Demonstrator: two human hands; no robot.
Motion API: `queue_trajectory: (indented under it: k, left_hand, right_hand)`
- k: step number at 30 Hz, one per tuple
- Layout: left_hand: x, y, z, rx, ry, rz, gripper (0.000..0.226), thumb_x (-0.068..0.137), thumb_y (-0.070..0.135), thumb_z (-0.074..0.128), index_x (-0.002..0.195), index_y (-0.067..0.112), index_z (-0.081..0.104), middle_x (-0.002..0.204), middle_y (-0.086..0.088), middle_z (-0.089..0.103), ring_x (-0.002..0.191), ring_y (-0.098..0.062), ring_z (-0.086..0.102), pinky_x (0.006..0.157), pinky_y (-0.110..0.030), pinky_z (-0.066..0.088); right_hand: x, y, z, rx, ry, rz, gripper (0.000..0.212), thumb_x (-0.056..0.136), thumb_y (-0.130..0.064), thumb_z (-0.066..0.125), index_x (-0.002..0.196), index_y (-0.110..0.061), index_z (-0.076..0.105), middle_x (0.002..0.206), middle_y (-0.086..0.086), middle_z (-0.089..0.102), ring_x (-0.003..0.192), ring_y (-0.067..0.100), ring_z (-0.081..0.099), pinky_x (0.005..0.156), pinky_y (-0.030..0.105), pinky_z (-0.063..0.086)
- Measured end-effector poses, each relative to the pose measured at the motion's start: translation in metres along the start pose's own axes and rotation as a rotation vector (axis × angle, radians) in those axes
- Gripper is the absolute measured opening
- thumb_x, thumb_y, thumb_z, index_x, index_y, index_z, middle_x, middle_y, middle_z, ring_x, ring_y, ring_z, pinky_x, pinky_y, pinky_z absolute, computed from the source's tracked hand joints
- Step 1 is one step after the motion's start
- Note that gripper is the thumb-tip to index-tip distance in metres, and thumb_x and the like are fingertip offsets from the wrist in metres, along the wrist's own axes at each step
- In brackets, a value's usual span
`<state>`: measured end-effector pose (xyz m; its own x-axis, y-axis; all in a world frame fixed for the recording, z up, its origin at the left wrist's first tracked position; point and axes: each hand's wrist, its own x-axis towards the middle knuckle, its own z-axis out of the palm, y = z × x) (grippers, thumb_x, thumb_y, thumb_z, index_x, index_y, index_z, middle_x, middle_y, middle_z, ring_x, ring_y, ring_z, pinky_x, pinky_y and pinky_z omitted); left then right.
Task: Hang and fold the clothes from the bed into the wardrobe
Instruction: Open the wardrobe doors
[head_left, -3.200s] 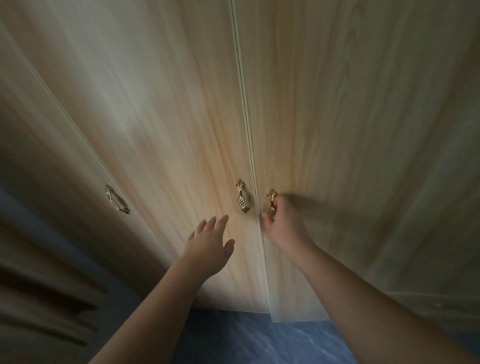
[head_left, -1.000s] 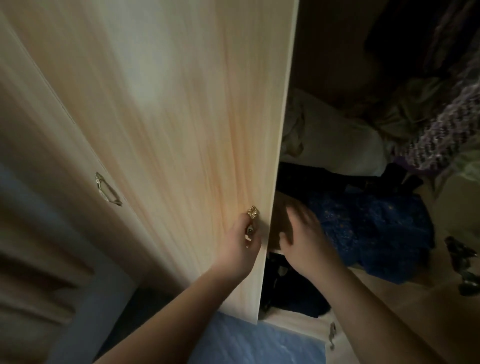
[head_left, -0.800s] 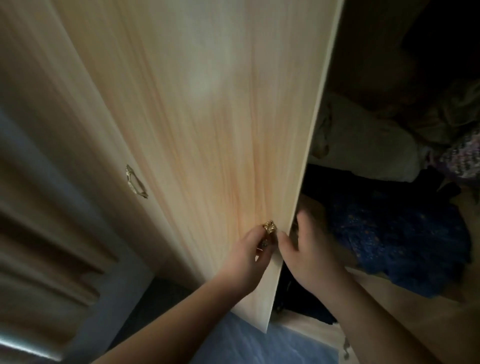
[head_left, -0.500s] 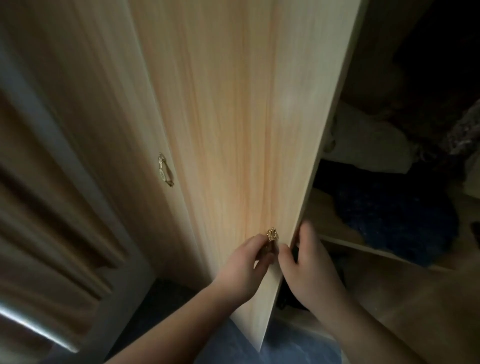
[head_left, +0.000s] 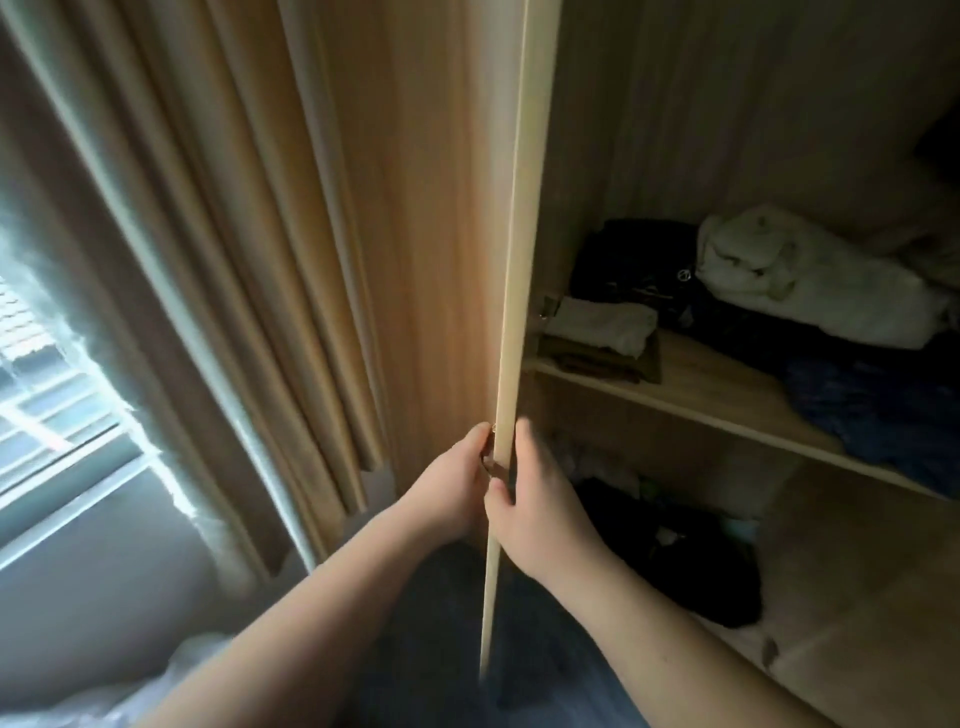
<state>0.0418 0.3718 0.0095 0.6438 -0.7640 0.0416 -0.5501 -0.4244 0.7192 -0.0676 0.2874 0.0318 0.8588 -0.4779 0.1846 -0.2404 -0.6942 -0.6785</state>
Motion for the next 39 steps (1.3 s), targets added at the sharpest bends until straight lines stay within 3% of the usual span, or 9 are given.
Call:
queue_trajectory:
  k: [3, 5, 8, 12, 15, 23, 28, 33, 39]
  left_hand:
    - [-0.003, -0.025, -0.022, -0.014, -0.004, -0.046, 0.057, 0.077, 0.049, 0.064, 0.129, 0.041, 0.043, 0.115, 0.012, 0.065, 0.103, -0.013, 0.066, 0.092, -0.042, 0.056]
    - [-0.006, -0.027, -0.026, 0.008, 0.014, -0.073, 0.063, 0.084, 0.039, 0.066, 0.140, 0.036, 0.038, 0.132, 0.005, 0.060, 0.117, -0.019, 0.061, 0.100, -0.044, 0.052]
    - [-0.015, -0.034, -0.021, 0.164, 0.101, -0.108, 0.073, 0.092, 0.019, 0.059, 0.153, 0.024, 0.020, 0.151, -0.007, 0.041, 0.136, -0.026, 0.045, 0.110, -0.043, 0.043]
    - [-0.041, -0.039, -0.003, 0.325, 0.103, -0.125, 0.080, 0.086, 0.024, 0.047, 0.154, 0.029, 0.005, 0.158, -0.006, 0.027, 0.147, -0.028, 0.028, 0.115, -0.048, 0.035]
    - [-0.078, -0.002, 0.015, 0.480, 0.038, -0.109, 0.081, 0.094, 0.028, 0.044, 0.156, 0.031, -0.008, 0.167, -0.003, 0.000, 0.153, -0.032, 0.005, 0.121, -0.050, 0.020]
    - [-0.126, 0.106, 0.127, 0.571, -0.155, 0.161, 0.069, 0.101, 0.046, 0.035, 0.158, 0.032, -0.003, 0.167, -0.003, 0.000, 0.153, -0.029, -0.002, 0.122, -0.050, 0.010]
    - [-0.189, 0.199, 0.228, 0.592, -0.309, 0.363, 0.067, 0.102, 0.053, 0.029, 0.158, 0.033, -0.003, 0.167, -0.002, -0.002, 0.153, -0.027, -0.004, 0.123, -0.050, 0.006]
    - [-0.273, 0.279, 0.325, 0.633, -0.453, 0.603, 0.067, 0.102, 0.053, 0.027, 0.158, 0.032, -0.003, 0.167, -0.003, -0.001, 0.153, -0.029, -0.002, 0.123, -0.053, 0.007]
    - [-0.387, 0.370, 0.425, 0.576, -0.608, 0.935, 0.071, 0.099, 0.052, 0.035, 0.158, 0.032, 0.000, 0.167, -0.004, 0.002, 0.153, -0.027, 0.002, 0.122, -0.051, 0.012]
  right_hand:
    - [0.010, -0.023, 0.018, -0.018, -0.080, 0.012, 0.072, 0.099, -0.031, 0.052, 0.156, -0.033, 0.008, 0.156, -0.002, 0.036, 0.137, 0.022, 0.046, 0.106, 0.043, 0.048]
    - [0.013, -0.032, 0.019, -0.011, -0.112, 0.015, 0.071, 0.100, -0.030, 0.051, 0.157, -0.034, 0.008, 0.159, -0.004, 0.032, 0.139, 0.021, 0.044, 0.106, 0.040, 0.046]
    - [0.011, -0.031, 0.011, -0.057, -0.149, -0.039, 0.068, 0.101, -0.028, 0.050, 0.156, -0.039, 0.011, 0.161, -0.009, 0.026, 0.145, 0.019, 0.035, 0.109, 0.039, 0.039]
    - [-0.009, -0.005, -0.010, -0.167, -0.127, -0.077, 0.068, 0.101, -0.026, 0.047, 0.156, -0.041, 0.010, 0.164, -0.014, 0.014, 0.151, 0.014, 0.016, 0.119, 0.044, 0.029]
    - [-0.043, 0.027, -0.034, -0.237, -0.089, -0.030, 0.066, 0.101, -0.028, 0.043, 0.157, -0.036, 0.008, 0.165, -0.012, 0.011, 0.152, 0.012, 0.007, 0.122, 0.042, 0.022]
    - [-0.208, 0.113, -0.131, -0.458, 0.037, 0.224, 0.064, 0.102, -0.041, 0.040, 0.158, -0.028, 0.012, 0.166, -0.001, 0.009, 0.152, 0.022, 0.006, 0.124, 0.038, 0.014]
    - [-0.362, 0.157, -0.190, -0.627, 0.107, 0.447, 0.065, 0.099, -0.047, 0.033, 0.158, -0.025, 0.013, 0.165, 0.007, 0.015, 0.151, 0.028, 0.011, 0.122, 0.043, 0.018]
    - [-0.517, 0.176, -0.240, -0.597, 0.242, 0.720, 0.067, 0.098, -0.047, 0.040, 0.157, -0.025, 0.017, 0.165, 0.004, 0.015, 0.152, 0.027, 0.008, 0.122, 0.042, 0.018]
    - [-0.701, 0.175, -0.273, -0.617, 0.405, 1.027, 0.069, 0.092, -0.044, 0.045, 0.155, -0.021, 0.029, 0.160, 0.011, 0.029, 0.148, 0.033, 0.024, 0.119, 0.046, 0.026]
